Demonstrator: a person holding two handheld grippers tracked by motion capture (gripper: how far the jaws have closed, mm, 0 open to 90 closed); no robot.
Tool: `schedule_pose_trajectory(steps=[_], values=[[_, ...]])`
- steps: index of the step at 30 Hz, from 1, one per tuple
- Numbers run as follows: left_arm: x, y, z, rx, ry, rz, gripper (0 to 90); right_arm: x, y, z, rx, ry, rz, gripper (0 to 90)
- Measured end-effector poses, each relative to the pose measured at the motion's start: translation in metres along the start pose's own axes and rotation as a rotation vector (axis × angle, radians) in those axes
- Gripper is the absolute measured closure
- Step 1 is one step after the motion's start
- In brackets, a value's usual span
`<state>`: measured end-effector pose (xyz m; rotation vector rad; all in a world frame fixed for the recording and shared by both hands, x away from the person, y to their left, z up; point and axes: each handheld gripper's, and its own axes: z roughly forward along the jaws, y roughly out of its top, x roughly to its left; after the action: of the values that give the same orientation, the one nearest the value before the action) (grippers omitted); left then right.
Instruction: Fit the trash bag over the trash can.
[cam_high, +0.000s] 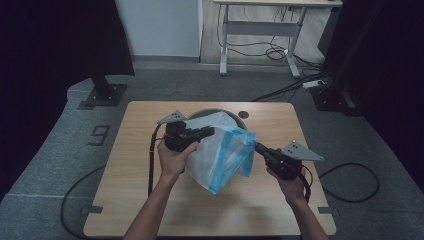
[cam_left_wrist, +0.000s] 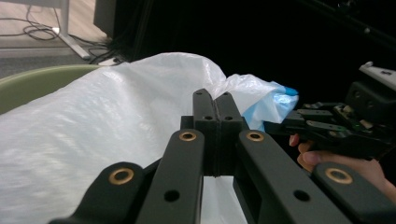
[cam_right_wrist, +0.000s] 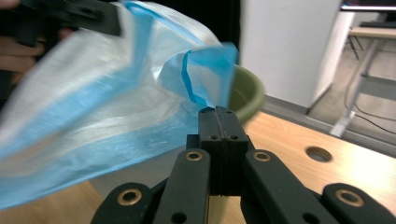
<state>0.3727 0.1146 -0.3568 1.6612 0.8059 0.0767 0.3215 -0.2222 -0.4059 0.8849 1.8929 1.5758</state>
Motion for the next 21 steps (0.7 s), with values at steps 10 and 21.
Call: schedule_pose_trajectory(steps=[10,21], values=[[0.015,-0.001,-0.023,-0.11,0.073,-0.028,89.8,-0.025,0.0,-0.005,0.009,-0.076,0.029,88.7],[0.024,-0.003,-0.046,-0.132,0.089,-0.038,89.8,-0.026,0.013,-0.006,-0.031,-0.115,0.018,88.6]])
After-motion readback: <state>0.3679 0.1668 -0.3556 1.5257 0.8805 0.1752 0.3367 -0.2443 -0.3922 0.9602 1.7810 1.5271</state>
